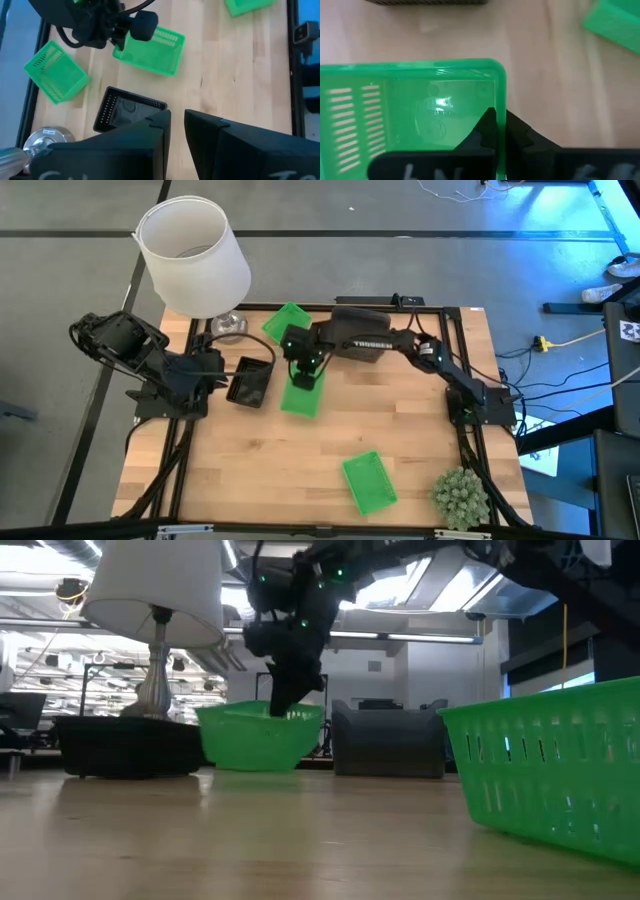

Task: Stack baskets by color
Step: Prepare the bottom left green bin

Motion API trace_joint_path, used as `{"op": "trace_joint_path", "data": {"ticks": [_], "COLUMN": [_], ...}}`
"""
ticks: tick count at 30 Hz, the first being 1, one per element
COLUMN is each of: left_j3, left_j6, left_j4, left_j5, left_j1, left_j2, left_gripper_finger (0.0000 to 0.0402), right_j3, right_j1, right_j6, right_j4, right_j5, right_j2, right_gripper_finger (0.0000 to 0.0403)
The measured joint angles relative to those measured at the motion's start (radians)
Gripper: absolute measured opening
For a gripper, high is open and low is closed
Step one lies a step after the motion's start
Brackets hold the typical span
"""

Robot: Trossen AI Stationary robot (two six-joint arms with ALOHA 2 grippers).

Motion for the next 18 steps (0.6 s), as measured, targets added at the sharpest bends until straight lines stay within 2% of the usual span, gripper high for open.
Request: {"op": "trace_joint_path", "data": {"ticks": [8, 11, 18], "left_j3": [0.0, 0.0, 0.0], "left_j6": [-0.068, -0.085, -0.097], "left_j4": [0.0, 0.0, 0.0], "left_j5": [-0.059, -0.071, -0.116], "left_j1": [0.0, 0.0, 0.0], "left_j2": [0.0, 0.0, 0.0], "left_gripper_finger": [0.0047, 0.0047, 0.0047], "right_j3": [0.0, 0.0, -0.001], "right_j1": [-0.066, -0.073, -0.072], "right_j6": [-0.115, -0.141, -0.185], "right_j4": [-0.017, -0.03, -0.04], "right_j5": [-0.023, -0.055, -0.056], "right_j2": [0.001, 0.01, 0.037], "right_gripper_finger": [0.0002, 0.0002, 0.0007]}}
